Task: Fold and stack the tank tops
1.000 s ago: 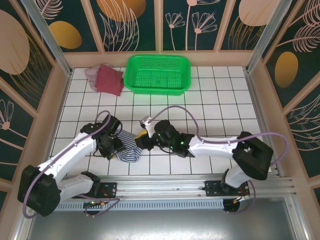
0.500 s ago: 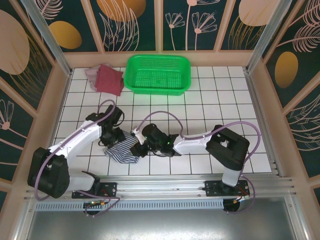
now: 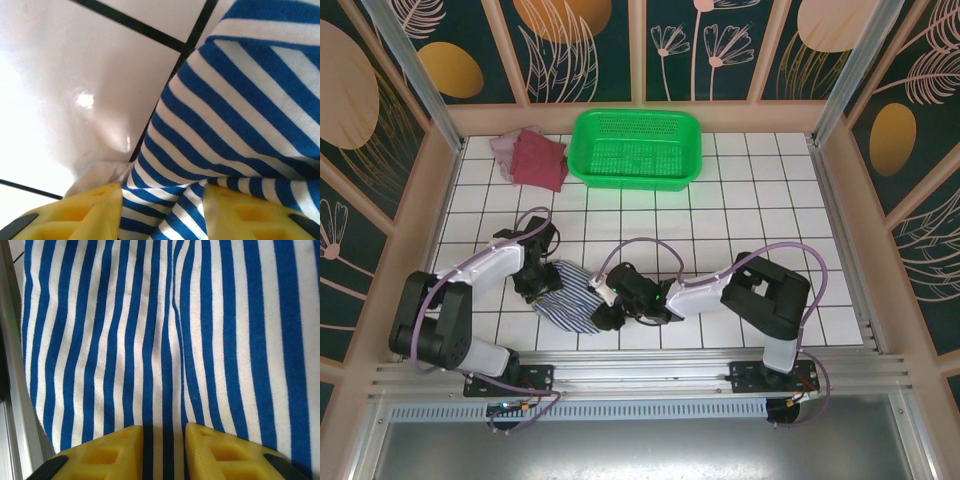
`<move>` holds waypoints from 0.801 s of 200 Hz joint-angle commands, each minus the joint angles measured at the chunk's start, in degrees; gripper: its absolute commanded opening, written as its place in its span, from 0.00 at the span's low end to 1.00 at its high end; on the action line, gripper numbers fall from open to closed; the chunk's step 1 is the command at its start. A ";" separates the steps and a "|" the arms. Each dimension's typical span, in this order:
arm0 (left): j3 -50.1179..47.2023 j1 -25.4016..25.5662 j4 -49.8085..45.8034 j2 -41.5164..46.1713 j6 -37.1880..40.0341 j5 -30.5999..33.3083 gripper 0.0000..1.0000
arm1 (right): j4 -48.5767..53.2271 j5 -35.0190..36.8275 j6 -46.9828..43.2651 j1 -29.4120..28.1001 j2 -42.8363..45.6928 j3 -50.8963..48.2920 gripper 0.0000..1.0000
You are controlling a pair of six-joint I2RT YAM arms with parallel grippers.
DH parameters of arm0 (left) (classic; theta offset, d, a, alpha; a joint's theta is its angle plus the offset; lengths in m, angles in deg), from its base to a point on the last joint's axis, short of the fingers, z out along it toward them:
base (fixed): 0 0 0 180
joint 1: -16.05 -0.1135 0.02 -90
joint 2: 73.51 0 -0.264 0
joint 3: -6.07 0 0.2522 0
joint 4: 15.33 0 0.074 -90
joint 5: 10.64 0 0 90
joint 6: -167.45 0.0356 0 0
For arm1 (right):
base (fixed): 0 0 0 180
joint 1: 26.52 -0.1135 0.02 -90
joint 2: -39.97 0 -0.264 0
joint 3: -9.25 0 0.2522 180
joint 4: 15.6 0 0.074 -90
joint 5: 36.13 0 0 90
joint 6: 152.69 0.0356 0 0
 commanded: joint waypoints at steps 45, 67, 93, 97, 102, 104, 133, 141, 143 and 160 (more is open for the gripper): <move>12.50 -0.43 -7.00 3.42 14.39 3.93 0.75 | 3.77 -4.88 3.09 6.89 4.31 1.89 0.44; 11.08 -1.09 -4.09 2.55 20.42 -0.38 0.80 | 4.52 -7.06 4.73 9.44 7.18 1.20 0.46; 9.70 -3.54 -1.49 -0.83 26.35 -3.51 0.79 | 5.51 -8.44 6.65 12.63 10.79 -0.85 0.50; 9.84 -3.68 -1.15 -1.19 26.60 -4.13 0.79 | 5.79 -8.38 6.73 12.91 11.40 -1.13 0.50; 9.92 -3.82 -0.46 -1.29 26.70 -5.04 0.80 | 6.27 -8.23 6.83 13.35 12.08 -1.45 0.51; 9.87 -3.80 -0.24 -1.30 26.79 -5.32 0.80 | 6.46 -8.19 6.86 13.52 12.45 -1.55 0.51; 7.27 -4.72 1.12 -4.35 25.24 -10.11 0.79 | 9.52 -7.19 6.93 15.70 15.93 -2.82 0.51; 6.49 -4.74 2.39 -4.89 24.96 -13.01 0.77 | 9.91 -7.06 7.07 16.42 16.85 -3.47 0.51; 6.33 -4.74 2.83 -4.86 24.75 -13.64 0.77 | 10.03 -6.98 7.16 16.53 17.00 -3.63 0.51; 5.90 -4.74 5.98 -3.55 23.98 -16.73 0.77 | 10.25 -7.01 8.00 17.73 18.53 -5.18 0.51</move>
